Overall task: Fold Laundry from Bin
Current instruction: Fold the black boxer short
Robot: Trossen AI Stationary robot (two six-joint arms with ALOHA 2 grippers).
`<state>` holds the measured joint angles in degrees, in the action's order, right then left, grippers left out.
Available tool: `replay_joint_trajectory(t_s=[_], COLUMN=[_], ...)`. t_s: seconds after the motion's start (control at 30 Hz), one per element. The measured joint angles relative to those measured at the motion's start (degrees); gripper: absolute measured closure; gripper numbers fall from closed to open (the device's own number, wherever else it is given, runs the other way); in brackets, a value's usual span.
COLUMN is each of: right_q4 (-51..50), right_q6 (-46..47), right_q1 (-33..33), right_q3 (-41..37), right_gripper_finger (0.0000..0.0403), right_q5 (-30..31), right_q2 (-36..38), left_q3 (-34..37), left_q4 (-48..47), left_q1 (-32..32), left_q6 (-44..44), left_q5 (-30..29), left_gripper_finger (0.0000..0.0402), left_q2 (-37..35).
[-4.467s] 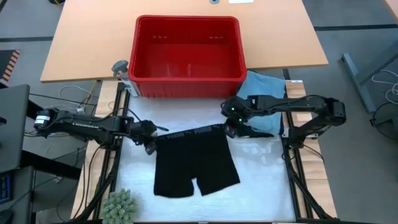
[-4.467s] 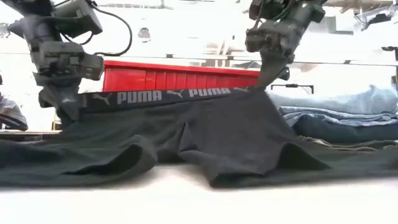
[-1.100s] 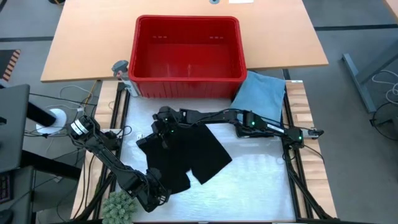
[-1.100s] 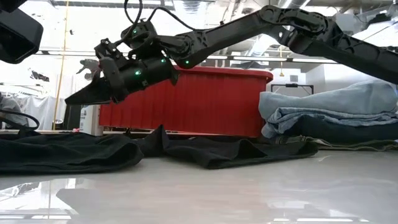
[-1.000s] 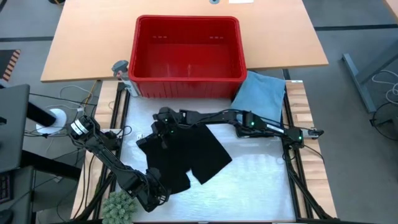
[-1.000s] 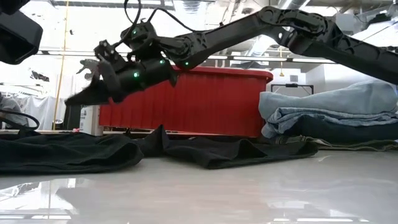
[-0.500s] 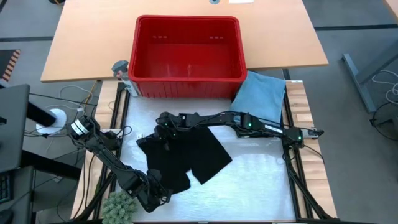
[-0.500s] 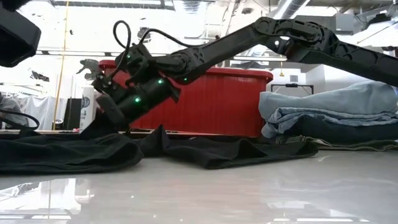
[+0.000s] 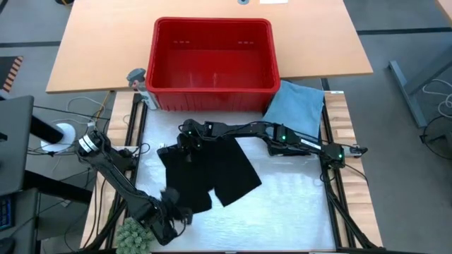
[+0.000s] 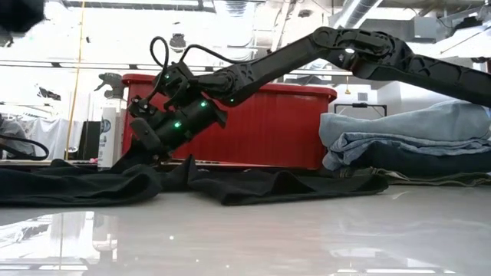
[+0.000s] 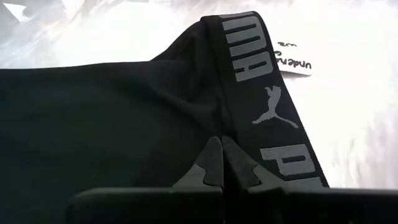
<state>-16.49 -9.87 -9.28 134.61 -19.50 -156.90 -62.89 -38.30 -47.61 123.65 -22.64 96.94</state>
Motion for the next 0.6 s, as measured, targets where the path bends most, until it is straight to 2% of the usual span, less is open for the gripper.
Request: replay_joint_trajectory(t_s=[0.1, 0.17, 0.4, 0.6], right_q4=[-0.39, -0.47, -0.75, -1.1], right_q6=[-0.05, -0.07, -0.85, -0.68], right_q1=[0.04, 0.12, 0.01, -0.95], right_q3=[0.0, 0.0, -0.02, -0.07], right_gripper_finger=[0.0389, 0.0389, 0.0389, 0.0389], right_q5=[-0.06, -0.12, -1.44, -1.84], right_q2=[0.0, 0.0, 0.0, 0.0], left_q3=[-6.55, -7.26, -1.95, -0.86], left_q4=[-22.95, -30.64, -17.37, -9.99], left_q1=[1.66, 2.38, 3.89, 2.91], left_q6=[-0.65, -1.67, -8.06, -6.1], left_q5=[-3.49, -4.56, -4.28, 2.69], left_gripper_finger=[0.0401, 0.0401, 0.0401, 0.0401], left_q2=[-0.68, -0.49, 0.82, 4.8])
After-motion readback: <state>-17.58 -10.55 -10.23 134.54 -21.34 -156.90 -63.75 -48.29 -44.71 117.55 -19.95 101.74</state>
